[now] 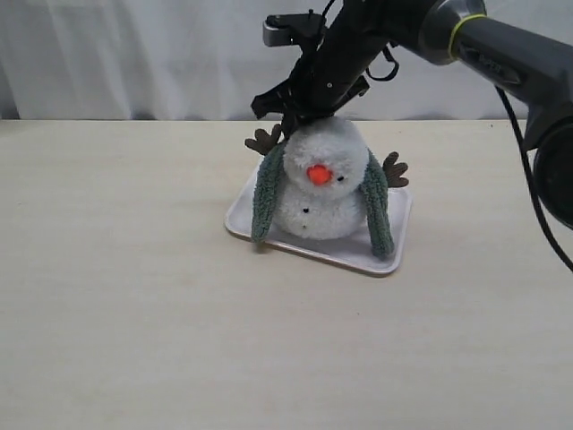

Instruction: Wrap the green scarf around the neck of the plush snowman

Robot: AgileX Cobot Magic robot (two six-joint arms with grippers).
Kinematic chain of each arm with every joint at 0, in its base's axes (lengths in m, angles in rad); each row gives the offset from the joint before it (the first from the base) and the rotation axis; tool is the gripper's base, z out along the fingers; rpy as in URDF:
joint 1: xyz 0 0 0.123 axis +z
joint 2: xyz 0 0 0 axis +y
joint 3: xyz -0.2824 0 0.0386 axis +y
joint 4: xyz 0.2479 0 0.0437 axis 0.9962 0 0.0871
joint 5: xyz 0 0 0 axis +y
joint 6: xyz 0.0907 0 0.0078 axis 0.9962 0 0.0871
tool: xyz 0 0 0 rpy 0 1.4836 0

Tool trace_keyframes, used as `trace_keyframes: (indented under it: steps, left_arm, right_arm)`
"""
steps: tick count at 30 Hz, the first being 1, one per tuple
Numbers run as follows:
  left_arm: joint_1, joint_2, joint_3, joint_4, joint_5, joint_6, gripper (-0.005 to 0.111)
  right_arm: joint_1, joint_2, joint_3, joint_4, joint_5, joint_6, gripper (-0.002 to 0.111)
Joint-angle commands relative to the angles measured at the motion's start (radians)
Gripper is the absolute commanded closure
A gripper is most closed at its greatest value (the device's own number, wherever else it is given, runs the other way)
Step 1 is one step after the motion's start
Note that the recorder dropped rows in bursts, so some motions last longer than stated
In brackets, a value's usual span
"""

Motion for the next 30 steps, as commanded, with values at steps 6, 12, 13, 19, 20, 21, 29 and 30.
trace_keyframes:
  steps: [6, 12, 13, 19, 20, 21, 29, 30]
  left_arm:
    - [-0.008, 0.0, 0.002, 0.0, -0.011, 0.003, 0.107]
    - [-0.008, 0.0, 0.002, 0.0, -0.013, 0.003, 0.107]
    - [-0.008, 0.0, 0.002, 0.0, -0.013, 0.003, 0.107]
    - [-0.008, 0.0, 0.002, 0.0, -0.013, 0.003, 0.107]
    - [-0.008, 0.0, 0.002, 0.0, -0.013, 0.003, 0.107]
    - [-0.008, 0.0, 0.002, 0.0, -0.013, 0.003, 0.107]
    - [-0.008, 0.0, 0.002, 0.0, -0.013, 0.003, 0.107]
    - [-0.008, 0.0, 0.002, 0.0, -0.013, 0.003, 0.107]
  right_arm:
    - [0.0, -0.121, 0.0, 0.103, 0.15, -0.081, 0.091]
    - [0.002, -0.126, 0.213, 0.19, 0.15, -0.129, 0.097]
    - [0.01, -0.134, 0.241, 0.186, 0.142, -0.142, 0.101]
    - [0.148, -0.308, 0.522, 0.077, -0.385, -0.164, 0.104]
    - [0.2, -0.342, 0.598, -0.012, -0.518, -0.124, 0.104]
    - [0.227, -0.358, 0.649, -0.075, -0.599, -0.085, 0.104]
    - [0.298, -0.365, 0.814, -0.393, -0.765, 0.226, 0.104]
    - [0.296, -0.362, 0.814, -0.393, -0.754, 0.214, 0.104]
